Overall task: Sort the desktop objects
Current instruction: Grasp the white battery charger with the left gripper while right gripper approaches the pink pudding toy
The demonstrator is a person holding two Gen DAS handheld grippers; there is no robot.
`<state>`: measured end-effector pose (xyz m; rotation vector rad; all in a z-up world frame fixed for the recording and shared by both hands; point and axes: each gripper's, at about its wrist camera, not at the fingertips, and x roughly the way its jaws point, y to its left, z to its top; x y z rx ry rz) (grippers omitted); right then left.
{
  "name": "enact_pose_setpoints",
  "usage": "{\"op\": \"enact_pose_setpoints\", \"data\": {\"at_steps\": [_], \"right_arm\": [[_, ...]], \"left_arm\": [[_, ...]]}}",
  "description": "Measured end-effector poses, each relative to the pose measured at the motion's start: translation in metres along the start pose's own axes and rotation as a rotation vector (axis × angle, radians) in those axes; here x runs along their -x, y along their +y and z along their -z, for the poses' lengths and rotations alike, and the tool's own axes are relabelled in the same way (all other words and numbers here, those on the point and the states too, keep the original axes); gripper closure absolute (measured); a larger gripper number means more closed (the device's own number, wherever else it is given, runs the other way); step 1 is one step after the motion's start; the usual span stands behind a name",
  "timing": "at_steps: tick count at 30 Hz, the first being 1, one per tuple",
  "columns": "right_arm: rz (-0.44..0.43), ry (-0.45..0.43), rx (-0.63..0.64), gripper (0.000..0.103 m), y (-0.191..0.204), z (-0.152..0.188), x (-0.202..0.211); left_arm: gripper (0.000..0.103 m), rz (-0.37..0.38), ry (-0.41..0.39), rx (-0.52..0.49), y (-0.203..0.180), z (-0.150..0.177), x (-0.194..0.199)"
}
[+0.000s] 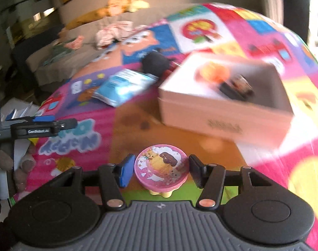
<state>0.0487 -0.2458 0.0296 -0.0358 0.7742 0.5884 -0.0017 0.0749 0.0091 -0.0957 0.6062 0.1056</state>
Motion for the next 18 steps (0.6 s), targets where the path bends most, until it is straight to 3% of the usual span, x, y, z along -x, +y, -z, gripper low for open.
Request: {"op": "enact_pose_setpoints", "data": {"at_steps": [3,7,11,13,16,18], "right_arm": [[0.016,-0.018,-0.055,0.045,-0.013,0.009,0.000],[0.031,-0.088,-0.089,0.019,-0.021,0.020,0.008],[0.050,-0.153,-0.104,0.012,-0.025,0.034,0.014],[0.061,-0.176,-0.124,0.009,-0.028,0.039,0.015],[0.061,-0.219,-0.154,0.008,-0.032,0.043,0.020],[0.054,-0.235,-0.161,0.006,-0.033,0.044,0.021]], "left_arm": [[0.001,0.025,-0.018,-0.055,-0.017,-0.007,-0.006],[0.002,0.041,-0.061,-0.141,-0.045,-0.026,-0.022],[0.002,0.022,-0.067,-0.188,-0.064,-0.049,-0.054],[0.005,-0.002,-0.063,-0.147,-0.061,-0.065,-0.072],[0.022,-0.049,-0.045,-0.002,-0.039,-0.089,-0.090],[0.022,-0.105,-0.051,0.084,-0.020,-0.099,-0.096]]}}
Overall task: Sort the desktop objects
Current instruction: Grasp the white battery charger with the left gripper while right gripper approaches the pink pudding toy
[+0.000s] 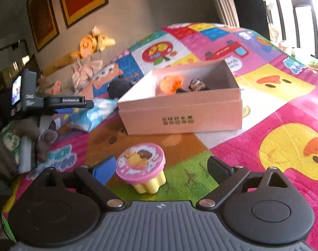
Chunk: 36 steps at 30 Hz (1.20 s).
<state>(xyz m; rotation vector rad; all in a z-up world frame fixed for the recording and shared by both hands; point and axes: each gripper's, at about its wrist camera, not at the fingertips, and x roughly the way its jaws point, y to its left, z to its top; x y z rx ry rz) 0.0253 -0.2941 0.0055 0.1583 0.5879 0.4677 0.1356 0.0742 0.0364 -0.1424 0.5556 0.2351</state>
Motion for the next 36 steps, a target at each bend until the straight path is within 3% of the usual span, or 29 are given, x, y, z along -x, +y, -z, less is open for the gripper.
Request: {"op": "enact_pose_setpoints", "data": {"at_steps": [2,4,7,9,13,16,18,19,22,25,28,30,34,36], "right_arm": [[-0.010,-0.006,0.004,0.006,0.001,0.001,0.000],[-0.022,-0.009,0.007,0.006,0.000,0.001,-0.001],[-0.026,-0.007,0.000,0.005,0.000,0.001,-0.002],[-0.026,-0.003,-0.007,0.005,-0.001,0.001,-0.003],[-0.026,0.012,-0.021,0.005,-0.003,0.000,-0.005],[-0.024,0.017,-0.029,0.004,-0.004,0.000,-0.006],[-0.020,0.019,-0.035,0.004,-0.005,0.001,-0.007],[-0.018,0.019,-0.037,0.004,-0.005,0.001,-0.007],[-0.018,0.015,-0.039,0.004,-0.005,0.001,-0.006],[-0.016,0.015,-0.038,0.003,-0.005,0.001,-0.006],[-0.012,0.012,-0.038,0.003,-0.005,0.001,-0.006],[-0.008,0.010,-0.039,0.003,-0.005,0.001,-0.006],[-0.005,0.002,-0.045,0.003,-0.007,0.001,-0.005],[-0.006,0.002,-0.049,0.002,-0.007,0.001,-0.006]], "left_arm": [[0.023,-0.079,-0.002,0.021,0.012,-0.007,-0.011],[0.019,-0.096,0.045,-0.009,0.019,-0.009,-0.026],[0.016,-0.046,0.129,-0.072,0.016,-0.004,-0.047],[0.011,-0.012,0.129,-0.081,0.012,-0.002,-0.050],[0.013,0.020,0.149,-0.068,0.007,-0.003,-0.056],[0.016,0.055,0.169,-0.050,0.010,-0.001,-0.058],[0.025,0.054,0.177,-0.054,0.014,0.002,-0.055],[0.030,0.043,0.174,-0.073,0.015,0.002,-0.055],[0.030,-0.014,0.169,-0.094,0.026,0.006,-0.050],[0.033,-0.006,0.159,-0.105,0.032,0.008,-0.045],[0.050,0.011,0.152,-0.143,0.027,0.008,-0.040],[0.050,0.013,0.147,-0.152,0.023,0.007,-0.032],[0.051,0.030,0.058,-0.174,0.015,0.009,0.012],[0.051,0.102,0.017,-0.176,0.008,0.010,0.044]]}}
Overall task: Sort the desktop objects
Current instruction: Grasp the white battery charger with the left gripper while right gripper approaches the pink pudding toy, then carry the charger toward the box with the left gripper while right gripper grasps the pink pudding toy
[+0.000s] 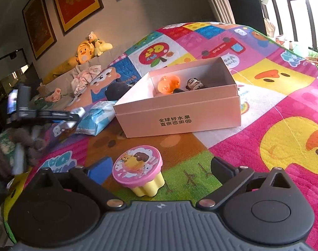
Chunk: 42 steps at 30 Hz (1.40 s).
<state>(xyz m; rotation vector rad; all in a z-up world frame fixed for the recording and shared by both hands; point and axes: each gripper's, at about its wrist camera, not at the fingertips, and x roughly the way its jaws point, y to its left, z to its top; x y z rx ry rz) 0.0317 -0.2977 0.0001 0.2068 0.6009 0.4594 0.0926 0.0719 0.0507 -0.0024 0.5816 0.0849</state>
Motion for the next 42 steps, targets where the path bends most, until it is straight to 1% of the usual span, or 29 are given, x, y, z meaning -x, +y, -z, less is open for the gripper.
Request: {"op": "enact_pose_setpoints", "data": {"at_steps": [1,2,4,5,7,10,12,15,16,17,18,20,22,24,25,26,27,29,30,32,37,40,42], "right_arm": [[0.001,0.000,-0.003,0.002,0.000,0.000,0.000],[0.002,-0.002,-0.007,0.002,-0.001,0.000,0.000],[0.009,-0.015,-0.029,0.002,-0.004,-0.001,0.002],[0.011,-0.021,-0.045,0.002,-0.007,-0.001,0.002],[0.019,-0.030,-0.087,0.000,-0.013,-0.002,0.003],[0.029,-0.022,-0.132,0.000,-0.020,-0.003,0.002],[0.034,-0.025,-0.136,0.000,-0.020,-0.003,0.002],[0.040,-0.029,-0.120,0.000,-0.018,-0.003,0.002],[0.040,-0.026,-0.113,0.000,-0.017,-0.003,0.001],[0.038,-0.021,-0.103,0.000,-0.016,-0.003,0.000],[0.037,-0.017,-0.093,0.000,-0.014,-0.003,0.000],[0.033,-0.015,-0.068,0.000,-0.011,-0.002,0.000],[0.025,-0.006,-0.034,0.000,-0.006,-0.002,0.000],[0.020,0.001,0.001,0.000,-0.001,-0.001,0.000],[0.021,0.003,0.015,0.000,0.001,-0.001,0.000],[0.022,0.002,0.025,0.000,0.003,0.000,0.000],[0.023,0.002,0.033,0.000,0.004,0.000,0.000],[0.021,0.005,0.037,0.000,0.005,0.000,0.000],[0.022,0.006,0.036,0.000,0.005,-0.001,0.000],[0.021,0.009,0.036,0.000,0.005,-0.001,0.000],[0.021,0.009,0.047,0.000,0.007,0.000,0.000],[0.022,0.006,0.047,0.000,0.006,0.000,0.000],[0.028,0.003,0.053,0.000,0.007,0.000,0.001]], "left_arm": [[0.051,0.053,-0.010,-0.016,-0.008,0.001,0.013],[0.051,0.123,-0.010,-0.049,-0.020,0.004,0.027],[0.050,0.245,0.006,-0.128,-0.044,0.013,0.045],[0.050,0.306,0.022,-0.183,-0.059,0.021,0.052],[0.050,0.380,0.062,-0.272,-0.082,0.036,0.057],[0.049,0.441,0.127,-0.350,-0.105,0.057,0.057],[0.046,0.442,0.136,-0.379,-0.110,0.066,0.059],[0.034,0.395,0.130,-0.431,-0.112,0.076,0.064],[0.028,0.385,0.132,-0.441,-0.112,0.080,0.066],[0.024,0.374,0.135,-0.449,-0.109,0.083,0.067],[0.023,0.354,0.136,-0.459,-0.108,0.086,0.068],[0.016,0.305,0.131,-0.467,-0.104,0.088,0.067],[0.011,0.234,0.119,-0.467,-0.095,0.085,0.061],[0.009,0.135,0.102,-0.468,-0.085,0.084,0.054],[0.010,0.100,0.098,-0.462,-0.080,0.082,0.051],[0.010,0.100,0.102,-0.443,-0.076,0.079,0.050],[0.010,0.133,0.108,-0.419,-0.072,0.076,0.049],[0.008,0.264,0.124,-0.334,-0.065,0.070,0.052],[0.007,0.314,0.132,-0.299,-0.064,0.069,0.053],[0.006,0.376,0.139,-0.264,-0.069,0.067,0.051],[0.006,0.396,0.135,-0.298,-0.096,0.071,0.043],[0.006,0.369,0.134,-0.315,-0.112,0.075,0.038],[0.008,0.340,0.131,-0.316,-0.118,0.077,0.035]]}}
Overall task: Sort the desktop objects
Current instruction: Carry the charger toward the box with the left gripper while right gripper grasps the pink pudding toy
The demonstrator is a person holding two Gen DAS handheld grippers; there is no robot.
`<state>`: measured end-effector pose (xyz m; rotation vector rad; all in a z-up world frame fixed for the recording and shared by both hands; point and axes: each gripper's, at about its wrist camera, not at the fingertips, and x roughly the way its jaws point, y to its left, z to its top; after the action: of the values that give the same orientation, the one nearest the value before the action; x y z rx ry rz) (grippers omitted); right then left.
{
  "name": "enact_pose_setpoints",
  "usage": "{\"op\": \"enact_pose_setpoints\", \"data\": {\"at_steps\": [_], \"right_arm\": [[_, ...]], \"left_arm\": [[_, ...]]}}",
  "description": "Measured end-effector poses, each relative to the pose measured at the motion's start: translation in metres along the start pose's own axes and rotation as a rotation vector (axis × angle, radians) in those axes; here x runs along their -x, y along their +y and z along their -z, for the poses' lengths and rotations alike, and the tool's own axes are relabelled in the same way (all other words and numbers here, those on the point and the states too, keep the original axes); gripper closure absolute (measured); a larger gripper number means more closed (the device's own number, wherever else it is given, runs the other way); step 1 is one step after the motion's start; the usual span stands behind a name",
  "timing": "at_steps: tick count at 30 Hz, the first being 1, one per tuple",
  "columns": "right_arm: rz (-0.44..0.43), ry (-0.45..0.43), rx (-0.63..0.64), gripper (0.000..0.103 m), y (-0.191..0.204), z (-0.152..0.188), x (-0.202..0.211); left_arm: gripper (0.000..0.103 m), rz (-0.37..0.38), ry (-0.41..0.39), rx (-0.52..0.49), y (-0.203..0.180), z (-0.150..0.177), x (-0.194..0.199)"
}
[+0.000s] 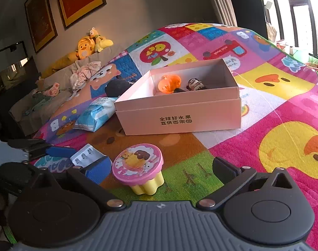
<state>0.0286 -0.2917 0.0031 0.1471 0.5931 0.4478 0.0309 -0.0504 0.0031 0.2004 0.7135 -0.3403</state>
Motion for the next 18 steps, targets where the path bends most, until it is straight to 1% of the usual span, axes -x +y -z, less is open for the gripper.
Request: {"op": "enact_pose_setpoints", "data": {"at_steps": [1,2,4,8,10,11,12,14,15,16,18], "right_arm": [[0.015,-0.002,0.011,0.000,0.002,0.000,0.000],[0.026,0.000,0.029,0.000,0.005,0.000,0.000],[0.044,0.004,0.094,0.000,0.016,0.000,-0.001],[0.108,-0.016,0.281,0.002,0.044,0.003,-0.004],[0.114,-0.003,0.339,0.012,0.053,0.003,-0.008],[0.113,0.012,0.345,0.013,0.054,0.002,-0.011],[0.114,0.026,0.343,0.017,0.055,0.001,-0.014],[0.122,0.059,0.331,0.028,0.055,-0.002,-0.020],[0.118,0.079,0.324,0.042,0.054,-0.004,-0.023],[0.114,0.098,0.314,0.047,0.053,-0.005,-0.024],[0.099,0.120,0.288,0.047,0.051,-0.007,-0.023]], "left_arm": [[0.016,-0.016,-0.004,-0.002,-0.002,0.000,-0.001],[0.020,-0.024,-0.008,-0.006,-0.003,0.000,0.000],[0.020,-0.017,-0.012,0.008,-0.003,0.002,0.005],[0.020,-0.020,-0.012,0.015,-0.003,0.013,0.017],[0.020,-0.020,-0.010,0.025,-0.002,0.019,0.024],[0.020,-0.022,-0.011,0.031,-0.002,0.022,0.027],[0.020,-0.024,-0.012,0.039,-0.001,0.025,0.031],[0.020,-0.029,-0.017,0.053,0.000,0.030,0.037],[0.020,-0.032,-0.021,0.061,0.001,0.032,0.040],[0.020,-0.033,-0.027,0.070,0.002,0.034,0.042],[0.020,-0.032,-0.037,0.089,0.005,0.035,0.045]]}}
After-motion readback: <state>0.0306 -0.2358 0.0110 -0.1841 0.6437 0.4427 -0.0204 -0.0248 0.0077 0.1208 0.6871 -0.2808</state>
